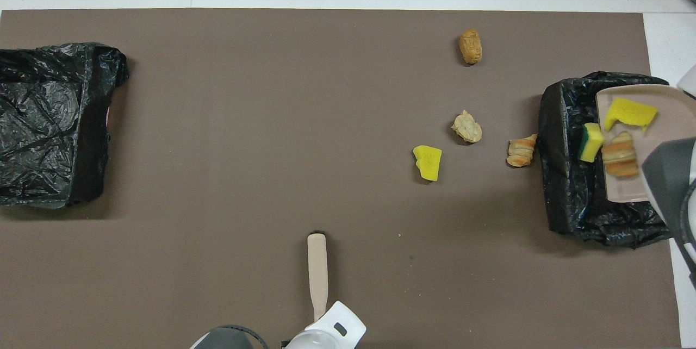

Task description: Sweep and dump trash in bin

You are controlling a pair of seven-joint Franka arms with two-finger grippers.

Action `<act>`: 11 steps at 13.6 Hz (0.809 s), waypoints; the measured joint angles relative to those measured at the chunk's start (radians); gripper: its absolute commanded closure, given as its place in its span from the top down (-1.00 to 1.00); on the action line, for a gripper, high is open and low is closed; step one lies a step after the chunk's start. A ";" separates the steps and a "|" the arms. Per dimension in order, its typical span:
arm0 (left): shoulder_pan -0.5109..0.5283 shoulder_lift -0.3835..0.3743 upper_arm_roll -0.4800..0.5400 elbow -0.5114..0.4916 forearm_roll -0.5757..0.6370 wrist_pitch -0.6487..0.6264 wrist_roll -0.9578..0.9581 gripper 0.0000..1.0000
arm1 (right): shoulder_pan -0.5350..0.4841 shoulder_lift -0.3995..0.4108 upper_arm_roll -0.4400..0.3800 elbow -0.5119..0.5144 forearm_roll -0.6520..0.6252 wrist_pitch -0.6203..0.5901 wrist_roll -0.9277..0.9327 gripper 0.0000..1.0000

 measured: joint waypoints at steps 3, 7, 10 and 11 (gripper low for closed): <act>0.035 0.019 0.003 0.024 0.000 0.000 0.029 1.00 | -0.016 -0.013 -0.005 -0.015 -0.030 0.049 0.000 -1.00; 0.139 0.090 0.007 0.132 0.013 -0.006 0.172 1.00 | -0.017 -0.013 -0.005 -0.018 -0.170 0.160 -0.024 -1.00; 0.256 0.156 0.011 0.294 0.107 -0.105 0.252 1.00 | -0.011 -0.017 -0.001 -0.018 -0.190 0.172 -0.099 -1.00; 0.289 0.172 0.012 0.342 0.135 -0.128 0.286 1.00 | -0.012 -0.018 -0.001 -0.018 -0.190 0.172 -0.135 -1.00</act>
